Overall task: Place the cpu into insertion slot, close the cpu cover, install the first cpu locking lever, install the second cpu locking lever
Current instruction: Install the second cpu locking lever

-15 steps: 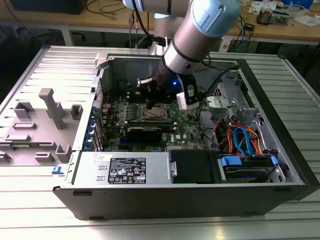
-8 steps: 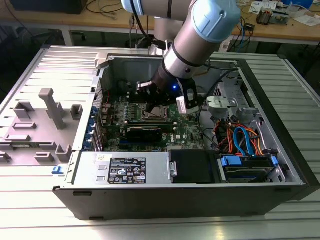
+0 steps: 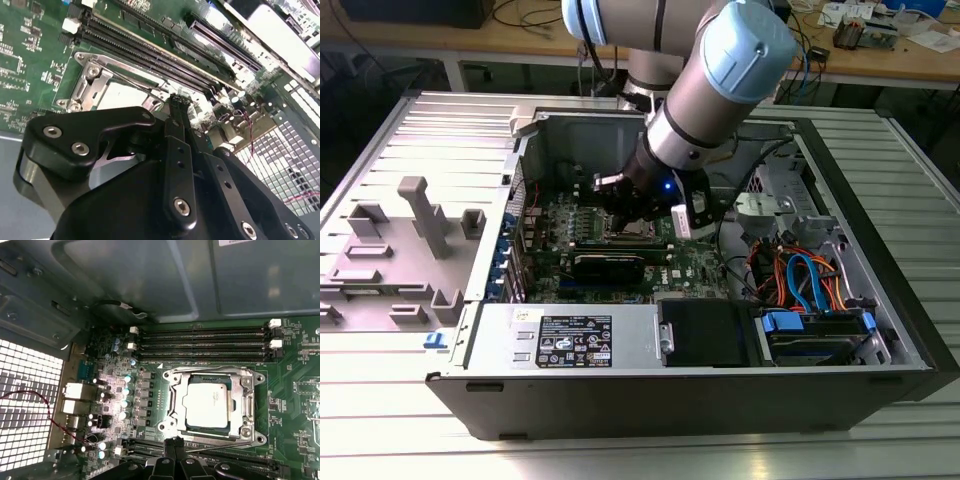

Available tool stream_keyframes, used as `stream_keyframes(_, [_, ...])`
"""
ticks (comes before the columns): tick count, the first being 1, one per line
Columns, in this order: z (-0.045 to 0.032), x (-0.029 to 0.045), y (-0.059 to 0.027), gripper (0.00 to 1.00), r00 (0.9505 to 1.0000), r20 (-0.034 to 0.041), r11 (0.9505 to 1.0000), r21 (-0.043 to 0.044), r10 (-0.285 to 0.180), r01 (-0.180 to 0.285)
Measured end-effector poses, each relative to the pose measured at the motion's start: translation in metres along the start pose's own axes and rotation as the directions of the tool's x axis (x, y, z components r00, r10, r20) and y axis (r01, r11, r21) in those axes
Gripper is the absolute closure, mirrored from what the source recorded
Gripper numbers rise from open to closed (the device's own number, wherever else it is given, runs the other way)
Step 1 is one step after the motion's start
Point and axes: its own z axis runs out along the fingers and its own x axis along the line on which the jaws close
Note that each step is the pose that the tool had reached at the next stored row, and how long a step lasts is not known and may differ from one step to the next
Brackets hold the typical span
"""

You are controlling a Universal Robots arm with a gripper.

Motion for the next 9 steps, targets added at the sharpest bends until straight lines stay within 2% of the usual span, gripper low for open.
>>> stream_keyframes(4, [0.0088,0.0073,-0.0013,0.89,1.0,0.0,1.0,0.0,0.0,0.0])
stream_keyframes(5, [0.0122,0.0078,-0.0022,0.89,1.0,-0.0001,1.0,0.0,0.0,0.0])
stream_keyframes(7, [0.0139,0.0073,-0.0032,0.89,1.0,0.0004,1.0,0.0,0.0,0.0])
stream_keyframes(8, [0.0156,0.0079,-0.0036,0.89,1.0,0.0091,1.0,0.0009,-0.002,0.002])
stream_keyframes(9, [0.0186,0.0125,-0.0038,0.89,0.9992,0.0383,1.0,0.0035,-0.008,0.007])
